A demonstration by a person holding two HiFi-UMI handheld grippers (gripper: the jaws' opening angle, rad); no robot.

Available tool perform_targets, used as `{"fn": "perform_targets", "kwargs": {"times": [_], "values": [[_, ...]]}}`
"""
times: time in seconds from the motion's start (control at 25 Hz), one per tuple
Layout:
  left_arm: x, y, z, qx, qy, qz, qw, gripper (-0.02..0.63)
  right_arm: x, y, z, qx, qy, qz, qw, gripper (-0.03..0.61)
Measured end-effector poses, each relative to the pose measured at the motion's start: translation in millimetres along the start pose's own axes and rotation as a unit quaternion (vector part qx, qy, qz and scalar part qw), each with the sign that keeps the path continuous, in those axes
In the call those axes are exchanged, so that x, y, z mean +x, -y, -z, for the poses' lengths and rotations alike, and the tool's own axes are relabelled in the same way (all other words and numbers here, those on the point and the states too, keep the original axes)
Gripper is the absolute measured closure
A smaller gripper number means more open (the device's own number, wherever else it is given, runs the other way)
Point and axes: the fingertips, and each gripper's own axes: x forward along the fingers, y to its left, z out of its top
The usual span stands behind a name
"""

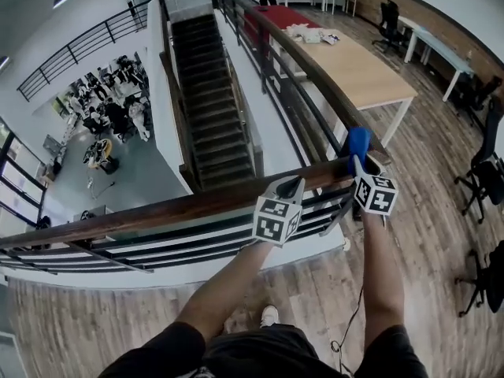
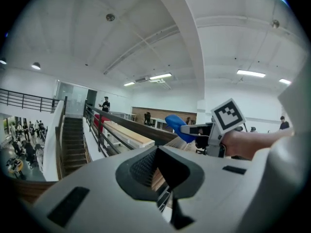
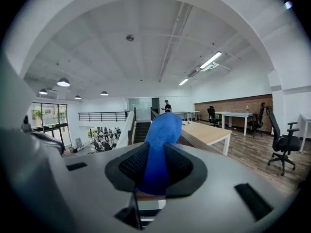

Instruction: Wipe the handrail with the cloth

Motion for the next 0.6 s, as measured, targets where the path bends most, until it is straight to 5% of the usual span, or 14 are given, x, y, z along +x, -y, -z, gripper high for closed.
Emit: {"fn": "perform_targets", "kwargs": {"times": [0.24, 0.48, 0.6], "values": [[-87, -79, -10, -0.011, 0.040, -0.046, 0.9981, 0.611, -23, -149, -4, -0.004, 0.035, -0.113, 0.993, 0.479], [-206, -175, 6, 0.035, 0.045, -0.166, 0.9844, 0.611, -42, -325, 8, -0.030, 0.042, -0.226, 0.973, 0.479], [-272, -206, 22, 0.027, 0.051, -0.202, 0.9777, 0.611, -63, -415, 13, -0.045, 0.048, -0.276, 0.959, 0.479]]}}
